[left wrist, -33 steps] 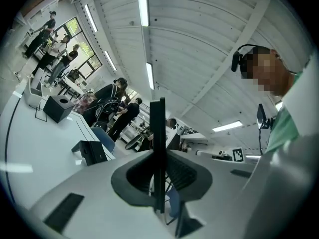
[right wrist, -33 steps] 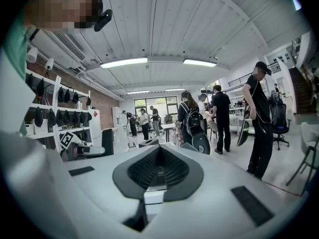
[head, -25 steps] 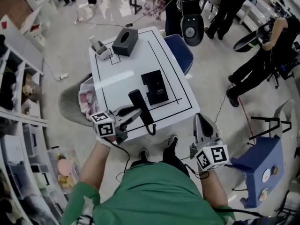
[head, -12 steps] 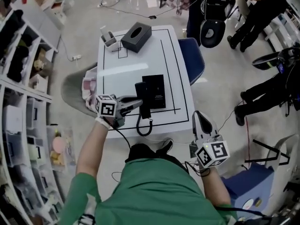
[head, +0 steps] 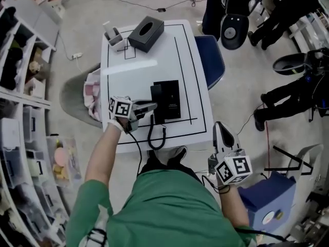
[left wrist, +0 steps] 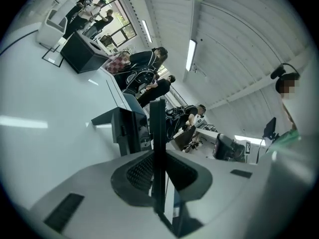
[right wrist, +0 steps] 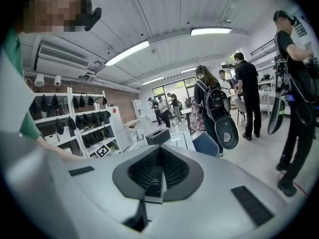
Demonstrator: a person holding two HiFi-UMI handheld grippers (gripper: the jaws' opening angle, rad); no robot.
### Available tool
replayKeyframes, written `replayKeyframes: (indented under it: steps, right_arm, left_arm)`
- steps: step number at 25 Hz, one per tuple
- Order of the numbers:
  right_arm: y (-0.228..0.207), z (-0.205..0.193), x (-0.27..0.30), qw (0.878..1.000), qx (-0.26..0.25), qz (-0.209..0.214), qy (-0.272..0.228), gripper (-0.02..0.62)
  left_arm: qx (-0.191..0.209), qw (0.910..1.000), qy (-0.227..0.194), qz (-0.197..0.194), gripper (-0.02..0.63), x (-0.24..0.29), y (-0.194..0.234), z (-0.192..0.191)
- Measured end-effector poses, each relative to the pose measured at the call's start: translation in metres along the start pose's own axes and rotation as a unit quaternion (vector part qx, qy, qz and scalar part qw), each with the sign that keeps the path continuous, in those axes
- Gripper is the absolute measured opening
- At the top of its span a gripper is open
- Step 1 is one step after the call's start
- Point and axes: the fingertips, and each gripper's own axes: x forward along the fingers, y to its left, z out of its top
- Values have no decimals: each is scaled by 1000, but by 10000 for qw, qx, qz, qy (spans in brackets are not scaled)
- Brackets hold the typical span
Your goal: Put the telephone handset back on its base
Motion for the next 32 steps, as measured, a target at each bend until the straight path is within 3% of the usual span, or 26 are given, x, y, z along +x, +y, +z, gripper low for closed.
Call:
replayKeyframes:
  steps: [12, 19, 23, 28, 32]
  right_arm:
    - [10, -7, -1, 9981, 119, -597, 14, 23]
    - [15, -6, 3, 9979, 124, -638, 20, 23]
    - [19, -1, 8, 9982, 110, -581, -17, 23]
    - [21, 4, 14, 9986, 95, -522, -63, 23]
    - [23, 5, 17, 9988, 112, -468, -53, 22]
  left_arm:
    - [-603, 9976, 133, -316, 80, 19, 40, 2]
    - [-985, 9941, 123, -426, 80, 23, 56, -3]
    - [-1214, 9922, 86, -261, 84, 20, 70, -9]
    - [-1135, 9935, 47, -62, 146, 20, 73, -8]
    - [-1063, 9942, -182, 14, 160, 13, 69, -1]
